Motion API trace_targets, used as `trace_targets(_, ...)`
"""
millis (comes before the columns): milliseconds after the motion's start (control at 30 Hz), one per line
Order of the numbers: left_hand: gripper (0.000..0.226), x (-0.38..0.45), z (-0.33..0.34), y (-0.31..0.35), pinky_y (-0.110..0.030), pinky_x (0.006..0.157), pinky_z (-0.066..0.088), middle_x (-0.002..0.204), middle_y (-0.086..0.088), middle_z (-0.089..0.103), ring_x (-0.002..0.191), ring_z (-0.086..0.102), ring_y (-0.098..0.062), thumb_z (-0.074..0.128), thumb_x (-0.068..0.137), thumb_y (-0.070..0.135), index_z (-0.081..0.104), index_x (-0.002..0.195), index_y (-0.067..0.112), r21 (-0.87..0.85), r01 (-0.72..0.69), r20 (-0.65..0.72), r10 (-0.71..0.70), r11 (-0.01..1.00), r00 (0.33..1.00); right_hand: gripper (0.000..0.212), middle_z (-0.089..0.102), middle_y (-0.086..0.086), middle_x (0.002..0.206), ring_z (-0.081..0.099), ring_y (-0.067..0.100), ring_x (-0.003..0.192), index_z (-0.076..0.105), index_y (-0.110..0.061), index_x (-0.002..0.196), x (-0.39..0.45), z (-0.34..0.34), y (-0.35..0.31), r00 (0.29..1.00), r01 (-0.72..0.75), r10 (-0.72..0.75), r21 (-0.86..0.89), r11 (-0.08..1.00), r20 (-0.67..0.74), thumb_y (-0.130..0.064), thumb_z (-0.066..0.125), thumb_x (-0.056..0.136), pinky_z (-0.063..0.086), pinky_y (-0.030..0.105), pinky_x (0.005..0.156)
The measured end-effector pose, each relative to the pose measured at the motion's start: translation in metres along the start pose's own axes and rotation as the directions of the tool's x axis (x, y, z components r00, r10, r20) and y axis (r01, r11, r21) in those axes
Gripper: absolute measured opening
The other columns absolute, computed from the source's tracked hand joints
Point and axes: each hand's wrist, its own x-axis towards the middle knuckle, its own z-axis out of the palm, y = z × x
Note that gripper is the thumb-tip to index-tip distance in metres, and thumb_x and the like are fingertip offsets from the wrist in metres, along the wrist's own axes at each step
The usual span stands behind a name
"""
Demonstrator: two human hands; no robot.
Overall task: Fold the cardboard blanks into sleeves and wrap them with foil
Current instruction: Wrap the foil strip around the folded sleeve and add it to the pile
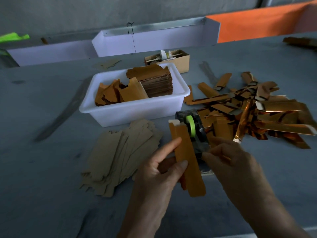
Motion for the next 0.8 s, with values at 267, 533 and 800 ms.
trace_targets(267, 0.045, 0.004, 0.008, 0.003, -0.021, 0.074, 0.055, 0.098, 0.002, 0.075, 0.091, 0.071, -0.014, 0.066, 0.084, 0.018, 0.060, 0.120, 0.044, 0.069, -0.070, 0.141, 0.059, 0.995, 0.988, 0.012, 0.054, -0.013, 0.121, 0.056, 0.014, 0.099, 0.067, -0.018, 0.072, -0.008, 0.009, 0.009, 0.996, 0.017, -0.024, -0.076, 0.997, -0.088, -0.021, 0.065, 0.083, 0.038, 0.018, 0.066)
trace_targets(533, 0.048, 0.009, 0.007, 0.000, -0.015, 0.070, 0.052, 0.103, 0.006, 0.073, 0.087, 0.069, -0.003, 0.064, 0.088, 0.013, 0.054, 0.127, 0.040, 0.253, -0.107, 0.177, 0.062, 0.962, 0.982, 0.014, 0.054, -0.014, 0.121, 0.059, 0.015, 0.101, 0.063, -0.027, 0.073, -0.016, 0.021, 0.011, 0.990, -0.025, 0.041, 0.118, 0.993, -0.135, -0.016, 0.067, 0.081, 0.048, 0.033, 0.082)
trace_targets(800, 0.053, 0.012, 0.015, 0.010, -0.010, 0.089, 0.048, 0.125, 0.023, 0.058, 0.108, 0.053, 0.016, 0.063, 0.090, 0.016, 0.048, 0.135, 0.040, 0.514, -0.186, 0.150, 0.126, 0.838, 0.981, 0.012, 0.063, -0.006, 0.096, 0.058, 0.007, 0.080, 0.066, -0.007, 0.068, -0.009, 0.015, 0.012, 0.981, 0.118, -0.134, -0.117, 0.986, -0.139, -0.002, 0.068, 0.079, 0.037, 0.001, 0.061)
